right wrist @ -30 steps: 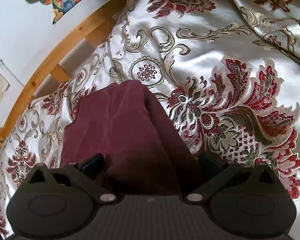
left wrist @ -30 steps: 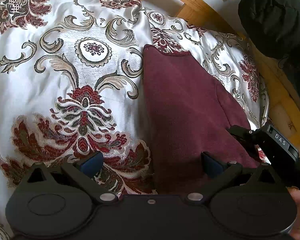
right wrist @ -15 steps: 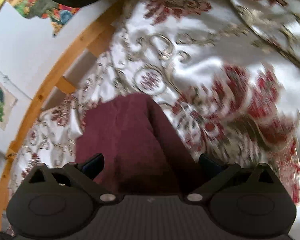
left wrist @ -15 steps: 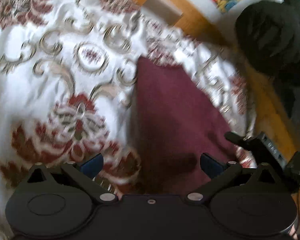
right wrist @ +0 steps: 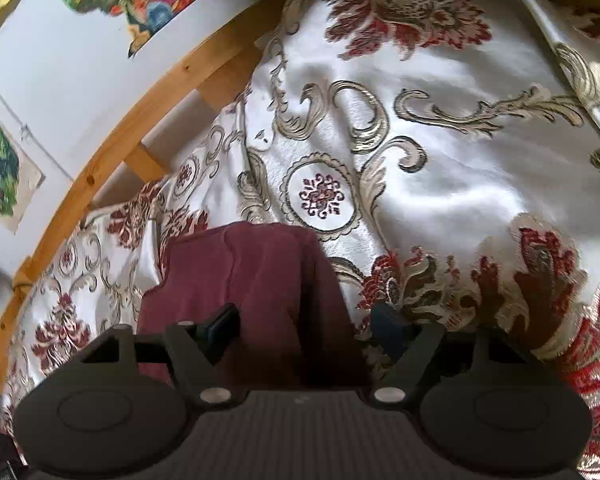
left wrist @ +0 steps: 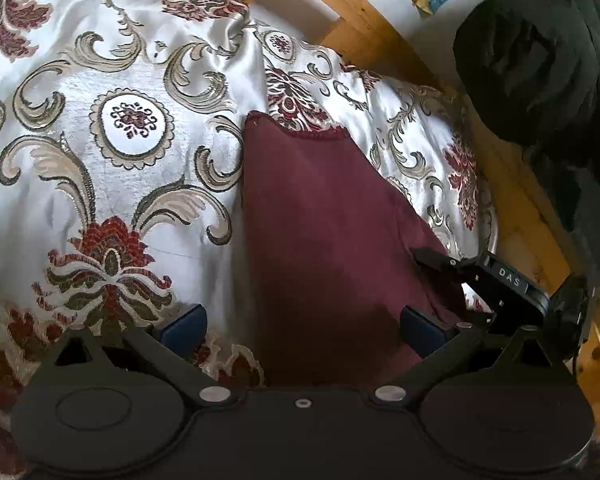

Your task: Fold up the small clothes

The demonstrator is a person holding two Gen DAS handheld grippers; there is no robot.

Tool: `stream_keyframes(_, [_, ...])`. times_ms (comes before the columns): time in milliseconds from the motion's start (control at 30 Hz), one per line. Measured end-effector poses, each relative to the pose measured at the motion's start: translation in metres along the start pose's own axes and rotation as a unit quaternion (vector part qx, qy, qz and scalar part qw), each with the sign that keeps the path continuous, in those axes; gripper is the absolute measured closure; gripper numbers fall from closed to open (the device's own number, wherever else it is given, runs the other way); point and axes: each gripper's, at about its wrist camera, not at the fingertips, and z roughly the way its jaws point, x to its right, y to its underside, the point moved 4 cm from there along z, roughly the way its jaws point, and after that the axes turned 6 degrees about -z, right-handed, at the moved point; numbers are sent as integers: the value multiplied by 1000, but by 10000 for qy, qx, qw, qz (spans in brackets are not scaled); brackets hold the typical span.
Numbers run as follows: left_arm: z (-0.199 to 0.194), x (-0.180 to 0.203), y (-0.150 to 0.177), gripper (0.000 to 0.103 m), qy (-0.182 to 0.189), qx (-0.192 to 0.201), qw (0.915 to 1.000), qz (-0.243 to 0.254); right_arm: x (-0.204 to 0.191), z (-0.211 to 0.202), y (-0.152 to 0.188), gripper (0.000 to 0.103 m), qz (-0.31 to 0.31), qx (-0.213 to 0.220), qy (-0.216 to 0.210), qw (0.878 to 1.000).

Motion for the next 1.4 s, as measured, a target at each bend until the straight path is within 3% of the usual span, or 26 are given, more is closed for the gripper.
stream_keyframes(267, [3, 8, 6, 4, 357, -154, 9991, 179, -14, 8, 6, 33, -497, -103, 53, 9987])
stream_keyframes(300, [4, 9, 7, 7, 373, -176, 9989, 220, -15, 8, 7, 38, -526, -94, 62, 9986])
stream_keyframes(400, [4, 12, 9, 24, 360, -187, 9985, 381, -21, 7, 8, 59, -649, -90, 38, 9978])
stream_keyframes(500, [2, 14, 10, 38, 185, -110, 9984, 523, -30, 5, 9, 73, -839, -42, 79, 9964])
stream_keyframes(533, [1, 14, 9, 48, 177, -75, 9985, 515, -34, 3, 9, 74, -936, -13, 123, 9955])
stream_keyframes(600, [-3, 14, 7, 58, 206, 0, 9985, 499, -45, -3, 10, 78, -1219, 104, 169, 9923])
stream_keyframes(700, [-8, 18, 6, 65, 234, 102, 9983, 517, -66, -14, 10, 79, -1616, 332, 149, 9862])
stream_keyframes(833, [-26, 28, 0, 68, 263, 354, 9968, 666, -102, -39, 7, 80, -2134, 840, 5, 9733])
stream_keyframes(933, [-44, 37, -10, 68, 260, 569, 9945, 835, -135, -59, 4, 80, -2646, 1267, -105, 9560])
stream_keyframes(1100, [-61, 50, -50, 68, 49, 513, 9857, 1602, -174, -58, -18, 80, -2667, 1689, -319, 9483])
stream_keyframes(1233, [-71, 29, -86, 68, -124, 753, 9835, 1642, -198, -25, -38, 80, -2531, 1634, -529, 9521])
stream_keyframes(1400, [-61, -18, -97, 68, -511, 1409, 9755, 1610, -227, 35, -39, 80, -2757, 1295, -440, 9515])
